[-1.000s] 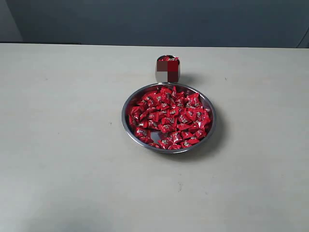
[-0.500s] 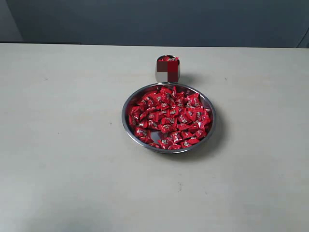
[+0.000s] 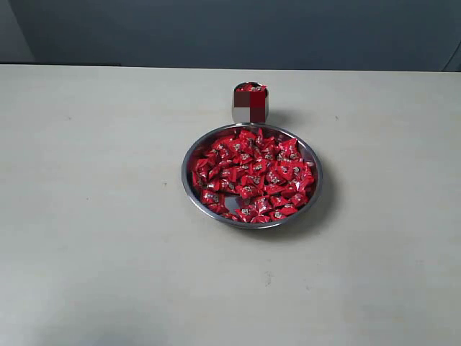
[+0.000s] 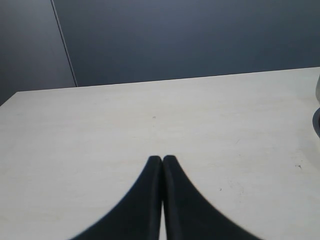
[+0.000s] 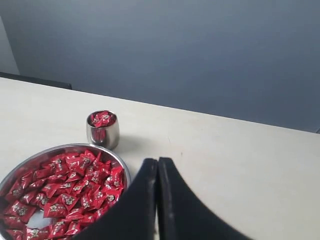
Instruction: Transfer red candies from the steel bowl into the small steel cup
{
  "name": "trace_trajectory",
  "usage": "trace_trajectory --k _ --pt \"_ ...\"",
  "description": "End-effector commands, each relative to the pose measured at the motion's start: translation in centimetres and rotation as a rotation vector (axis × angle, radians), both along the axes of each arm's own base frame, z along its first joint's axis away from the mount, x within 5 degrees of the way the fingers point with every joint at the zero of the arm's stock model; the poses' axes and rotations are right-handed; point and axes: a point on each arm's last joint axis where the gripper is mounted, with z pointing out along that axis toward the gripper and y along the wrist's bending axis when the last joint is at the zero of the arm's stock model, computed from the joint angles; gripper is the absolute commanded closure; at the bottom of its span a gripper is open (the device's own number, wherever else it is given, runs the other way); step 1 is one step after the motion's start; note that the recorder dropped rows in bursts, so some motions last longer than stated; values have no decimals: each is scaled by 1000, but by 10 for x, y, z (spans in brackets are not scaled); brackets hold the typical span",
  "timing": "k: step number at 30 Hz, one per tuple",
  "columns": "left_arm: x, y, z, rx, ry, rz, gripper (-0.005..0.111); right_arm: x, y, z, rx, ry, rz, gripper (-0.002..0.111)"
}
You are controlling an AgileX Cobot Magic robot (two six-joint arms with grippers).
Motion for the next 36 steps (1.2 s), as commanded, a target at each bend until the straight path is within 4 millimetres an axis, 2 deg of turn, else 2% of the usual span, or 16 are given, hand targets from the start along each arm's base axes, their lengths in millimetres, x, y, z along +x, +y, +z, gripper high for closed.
trace_trajectory --k 1,5,13,20,23,34,36 --pt "-1 0 3 2 -18 2 106 1 0 -2 0 4 -5 109" --pt "-1 0 3 2 -18 2 106 1 0 -2 1 5 -6 109" --pt "-1 0 3 2 -18 2 106 -15 -8 6 45 -68 -32 109" --pt "-1 0 3 2 -18 2 106 -27 -29 13 99 -147 -274 109" --pt "-1 0 3 2 -18 2 106 -30 -33 14 99 -166 -323 109" --pt "-1 0 3 2 -18 2 106 -30 -33 14 111 -164 -325 109" --pt "-1 0 3 2 -18 2 106 -28 -33 5 103 -144 -328 109"
